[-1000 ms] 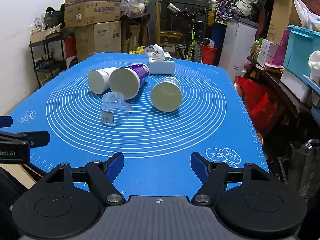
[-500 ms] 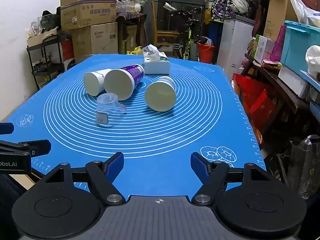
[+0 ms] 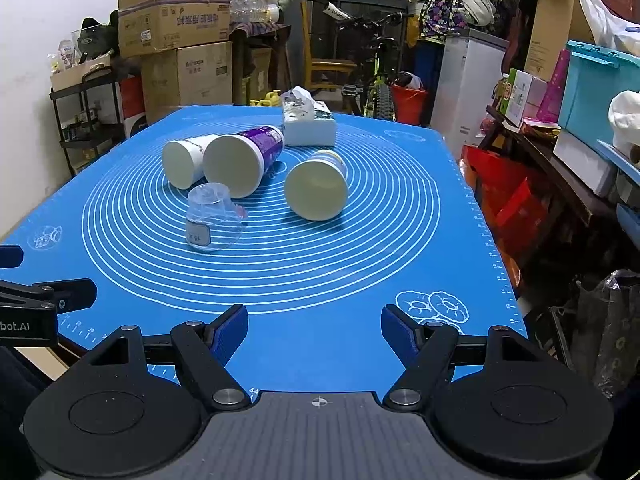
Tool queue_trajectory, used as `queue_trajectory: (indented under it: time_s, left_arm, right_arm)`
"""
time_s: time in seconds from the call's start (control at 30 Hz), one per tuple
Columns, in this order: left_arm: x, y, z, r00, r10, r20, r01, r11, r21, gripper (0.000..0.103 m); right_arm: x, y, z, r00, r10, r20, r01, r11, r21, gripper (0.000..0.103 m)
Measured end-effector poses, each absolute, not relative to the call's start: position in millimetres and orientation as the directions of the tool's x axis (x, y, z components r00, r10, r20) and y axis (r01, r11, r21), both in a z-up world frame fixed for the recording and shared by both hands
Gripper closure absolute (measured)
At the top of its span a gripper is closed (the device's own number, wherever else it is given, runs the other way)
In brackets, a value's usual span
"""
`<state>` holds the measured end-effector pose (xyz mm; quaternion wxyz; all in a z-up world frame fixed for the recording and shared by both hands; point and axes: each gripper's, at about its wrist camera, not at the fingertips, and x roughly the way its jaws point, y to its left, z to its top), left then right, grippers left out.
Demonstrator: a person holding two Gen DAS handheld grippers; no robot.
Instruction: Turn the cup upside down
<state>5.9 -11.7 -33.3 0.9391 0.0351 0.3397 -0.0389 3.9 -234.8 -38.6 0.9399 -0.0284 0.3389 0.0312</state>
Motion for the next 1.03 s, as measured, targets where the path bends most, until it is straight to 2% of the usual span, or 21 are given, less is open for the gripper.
queue_trajectory:
  time_s: [1.03]
  left_arm:
    - [8.6, -18.1, -41.4, 0.754, -0.044, -0.655, 0.094, 0.995, 0.042, 0.0]
  right_arm:
    - [7.2, -240.9, -44.8, 0.759, 0.028, -0.65, -0.062, 0.998, -0.029, 0.025]
